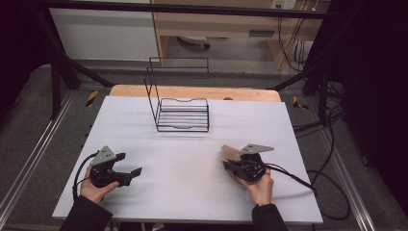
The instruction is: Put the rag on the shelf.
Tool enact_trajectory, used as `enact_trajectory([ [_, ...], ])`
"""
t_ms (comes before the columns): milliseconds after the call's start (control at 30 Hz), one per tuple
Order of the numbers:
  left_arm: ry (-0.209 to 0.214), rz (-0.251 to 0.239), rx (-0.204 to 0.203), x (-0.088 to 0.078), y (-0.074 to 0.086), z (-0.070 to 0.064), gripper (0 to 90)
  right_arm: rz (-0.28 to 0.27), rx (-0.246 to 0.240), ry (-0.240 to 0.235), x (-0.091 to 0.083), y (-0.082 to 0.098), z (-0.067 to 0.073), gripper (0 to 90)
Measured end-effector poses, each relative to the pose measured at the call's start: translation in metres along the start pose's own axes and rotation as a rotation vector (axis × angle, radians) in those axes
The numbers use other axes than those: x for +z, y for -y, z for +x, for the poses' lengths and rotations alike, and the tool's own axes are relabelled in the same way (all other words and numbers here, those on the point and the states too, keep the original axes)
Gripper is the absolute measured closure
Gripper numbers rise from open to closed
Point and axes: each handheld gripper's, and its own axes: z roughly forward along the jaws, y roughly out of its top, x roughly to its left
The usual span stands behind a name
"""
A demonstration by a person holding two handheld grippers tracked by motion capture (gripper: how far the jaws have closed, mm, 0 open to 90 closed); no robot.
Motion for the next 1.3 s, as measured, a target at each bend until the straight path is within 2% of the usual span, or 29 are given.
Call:
enact_trajectory([
  [33,0.000,0.001,0.001,0.000,0.000,0.000,8.4,0.007,-0.006,-0.006,0.010,-0.006,0.005,84.3],
  [167,0.002,0.000,0.000,0.000,0.000,0.000,8.4,0.025,-0.015,-0.007,0.030,-0.013,0.013,84.2],
  [400,0.003,-0.001,-0.001,0.000,0.000,0.000,8.4,0.045,-0.015,-0.006,0.058,-0.014,0.019,84.0],
  [567,0.005,0.002,-0.001,0.001,0.000,-0.001,8.4,0.045,-0.016,-0.013,0.068,-0.010,0.019,83.0],
  [667,0.006,0.004,0.002,0.001,0.000,-0.001,8.3,0.030,-0.038,-0.036,0.071,-0.009,0.019,74.5],
  [700,0.006,0.004,0.002,0.001,0.000,-0.001,8.3,0.030,-0.038,-0.036,0.071,-0.009,0.019,74.5],
  [800,0.007,0.002,0.000,0.001,0.000,-0.001,8.3,-0.001,-0.054,-0.064,0.063,-0.012,0.020,60.0],
  [833,0.008,0.000,0.000,0.001,0.000,-0.001,8.3,-0.017,-0.096,-0.047,0.052,-0.013,0.020,52.3],
  [867,0.007,-0.001,0.000,0.000,0.000,-0.001,8.3,-0.017,-0.096,-0.047,0.052,-0.013,0.020,52.3],
  [900,0.007,0.000,-0.001,0.001,0.000,-0.001,8.3,-0.019,-0.120,-0.049,0.040,-0.011,0.018,47.2],
  [967,0.006,0.003,-0.001,0.001,0.000,-0.001,8.3,-0.013,-0.130,-0.046,0.034,-0.009,0.017,46.2],
  [1033,0.006,0.004,0.000,0.001,0.000,-0.002,8.3,0.011,-0.151,-0.029,0.017,0.002,0.010,43.6],
  [1133,0.007,0.006,0.006,0.001,0.000,-0.003,8.3,0.037,-0.146,-0.018,0.005,0.017,0.002,44.6],
  [1200,0.007,0.007,0.006,0.002,0.000,-0.003,8.3,0.050,-0.141,-0.018,-0.001,0.027,-0.001,46.2],
  [1300,0.007,0.009,0.007,0.002,0.000,-0.002,8.4,0.074,-0.161,-0.017,-0.007,0.038,-0.003,48.5],
])
